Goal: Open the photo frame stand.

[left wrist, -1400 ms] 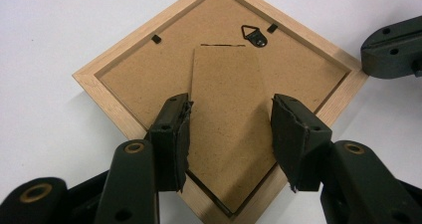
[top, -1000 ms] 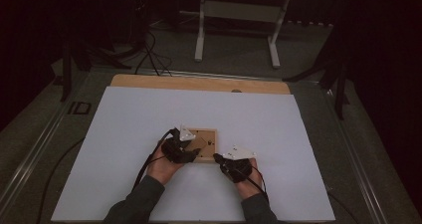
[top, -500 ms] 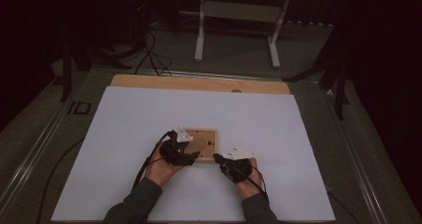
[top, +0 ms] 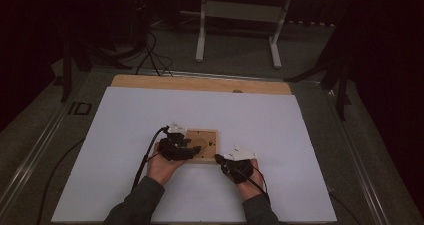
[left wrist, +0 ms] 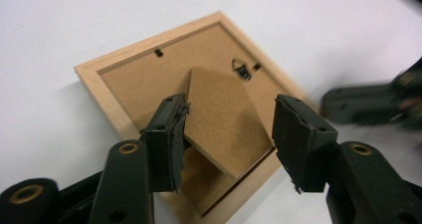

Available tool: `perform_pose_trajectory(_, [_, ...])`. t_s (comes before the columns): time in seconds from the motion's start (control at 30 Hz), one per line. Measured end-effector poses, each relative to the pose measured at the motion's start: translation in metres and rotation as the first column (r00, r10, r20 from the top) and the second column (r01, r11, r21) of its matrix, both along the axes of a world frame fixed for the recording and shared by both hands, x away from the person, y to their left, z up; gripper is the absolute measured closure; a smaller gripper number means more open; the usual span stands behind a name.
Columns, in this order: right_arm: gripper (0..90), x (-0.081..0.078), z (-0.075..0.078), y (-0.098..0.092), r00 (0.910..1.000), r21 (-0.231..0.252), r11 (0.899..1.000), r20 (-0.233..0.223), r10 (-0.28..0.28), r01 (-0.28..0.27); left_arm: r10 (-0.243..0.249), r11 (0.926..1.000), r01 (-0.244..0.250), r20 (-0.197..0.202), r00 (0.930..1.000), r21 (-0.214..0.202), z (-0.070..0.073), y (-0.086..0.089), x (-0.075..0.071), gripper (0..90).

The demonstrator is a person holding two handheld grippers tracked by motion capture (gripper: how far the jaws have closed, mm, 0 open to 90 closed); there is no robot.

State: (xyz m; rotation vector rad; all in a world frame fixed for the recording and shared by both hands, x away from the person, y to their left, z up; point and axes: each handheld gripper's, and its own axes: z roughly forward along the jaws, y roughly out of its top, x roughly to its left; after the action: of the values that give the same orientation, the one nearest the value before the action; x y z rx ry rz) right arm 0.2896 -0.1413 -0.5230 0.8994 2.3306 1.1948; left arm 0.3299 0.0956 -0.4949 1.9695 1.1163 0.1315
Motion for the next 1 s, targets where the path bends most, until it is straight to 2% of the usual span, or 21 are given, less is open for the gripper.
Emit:
perform_pose_trajectory(0.07, [89.5, 0.0, 0.0, 0.0, 1.0, 0.0, 1.0, 0.0, 0.0, 0.0, 0.006, 0.9999, -0.006, -0.016, 0.9999, -0.009, 0.0, 0.001, 0.0, 45.8])
perform_pose_trajectory(0.3, [89.6, 0.0, 0.0, 0.0, 1.0, -0.001, 1.0, 0.0, 0.0, 0.0, 0.011, 0.9997, -0.01, -0.056, 0.9984, 0.022, -0.003, 0.0, 0.001, 44.0])
perform_pose_trajectory(0.43, [89.5, 0.0, 0.0, 0.0, 1.0, 0.0, 1.0, -0.001, 0.0, 0.0, 0.016, 0.9996, -0.014, -0.081, 0.9966, 0.023, -0.004, 0.001, 0.002, 44.4])
perform_pose_trajectory(0.67, [89.4, 0.0, 0.0, 0.0, 1.0, 0.002, 1.0, -0.002, -0.001, 0.001, 0.021, 0.9985, -0.029, -0.155, 0.9877, -0.047, -0.005, 0.004, 0.008, 51.5])
perform_pose_trajectory(1.0, [89.3, 0.0, 0.0, 0.0, 1.0, 0.002, 1.0, -0.002, 0.0, 0.0, 0.019, 0.9963, -0.036, -0.206, 0.9784, -0.078, -0.003, 0.003, 0.016, 53.5])
